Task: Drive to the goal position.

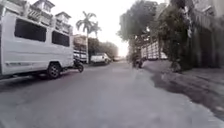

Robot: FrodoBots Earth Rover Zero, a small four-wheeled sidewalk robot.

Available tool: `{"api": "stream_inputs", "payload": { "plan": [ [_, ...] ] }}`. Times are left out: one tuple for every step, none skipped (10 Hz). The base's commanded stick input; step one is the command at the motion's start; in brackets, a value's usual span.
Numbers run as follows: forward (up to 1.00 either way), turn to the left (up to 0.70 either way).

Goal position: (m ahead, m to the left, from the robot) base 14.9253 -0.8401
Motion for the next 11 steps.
{"api": "stream_inputs", "payload": {
  "plan": [
    [1.00,0.02],
    [1.00,0.02],
    [1.00,0.02],
    [1.00,-0.15],
    [1.00,-0.36],
    [1.00,-0.38],
    [1.00,-0.38],
    [1.00,-0.38],
    [1.00,-0.10],
    [1.00,0.02],
    [1.00,0.02]
  ]
}}
